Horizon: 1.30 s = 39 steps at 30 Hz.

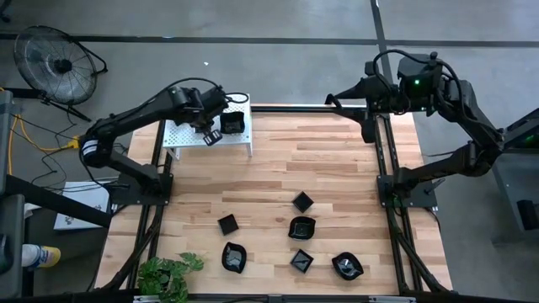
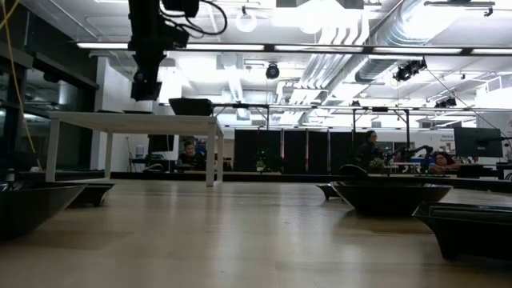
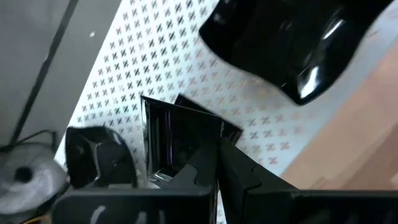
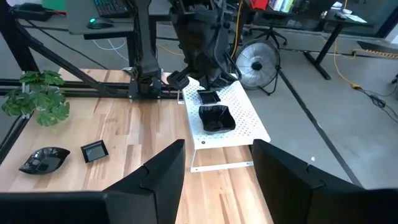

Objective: Pick & Place Mini shaped plates
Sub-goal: Stack the black square plate on the black square plate on the shelf

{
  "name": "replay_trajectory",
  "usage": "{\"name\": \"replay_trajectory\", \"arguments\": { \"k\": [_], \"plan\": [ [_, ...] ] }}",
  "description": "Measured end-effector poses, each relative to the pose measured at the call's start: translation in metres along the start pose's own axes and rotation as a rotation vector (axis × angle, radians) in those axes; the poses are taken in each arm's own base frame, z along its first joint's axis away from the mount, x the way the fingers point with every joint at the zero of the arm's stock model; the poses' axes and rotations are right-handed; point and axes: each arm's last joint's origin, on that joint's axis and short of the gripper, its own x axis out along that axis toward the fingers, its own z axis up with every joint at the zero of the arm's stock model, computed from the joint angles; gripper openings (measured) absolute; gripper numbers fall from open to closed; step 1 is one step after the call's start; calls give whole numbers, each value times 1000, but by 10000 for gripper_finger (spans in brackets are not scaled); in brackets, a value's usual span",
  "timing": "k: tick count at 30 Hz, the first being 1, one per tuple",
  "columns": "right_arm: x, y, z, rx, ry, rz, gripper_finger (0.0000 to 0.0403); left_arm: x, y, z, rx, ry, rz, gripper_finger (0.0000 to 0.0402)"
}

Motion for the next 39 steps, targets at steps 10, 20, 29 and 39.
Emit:
{"name": "replay_trajectory", "arguments": {
  "k": [10,20,29,39],
  "plan": [
    [0,0,0,36,0,0,183,-1,-11,1,181,7,110,0],
    [0,3,1,52,-2,17,183,-6,-23,-4,300,22,221,0],
    [0,4,1,75,-2,23,183,20,-32,-16,356,102,248,0],
    [0,4,1,71,-3,31,183,26,-48,-14,467,36,238,0]
  ]
}}
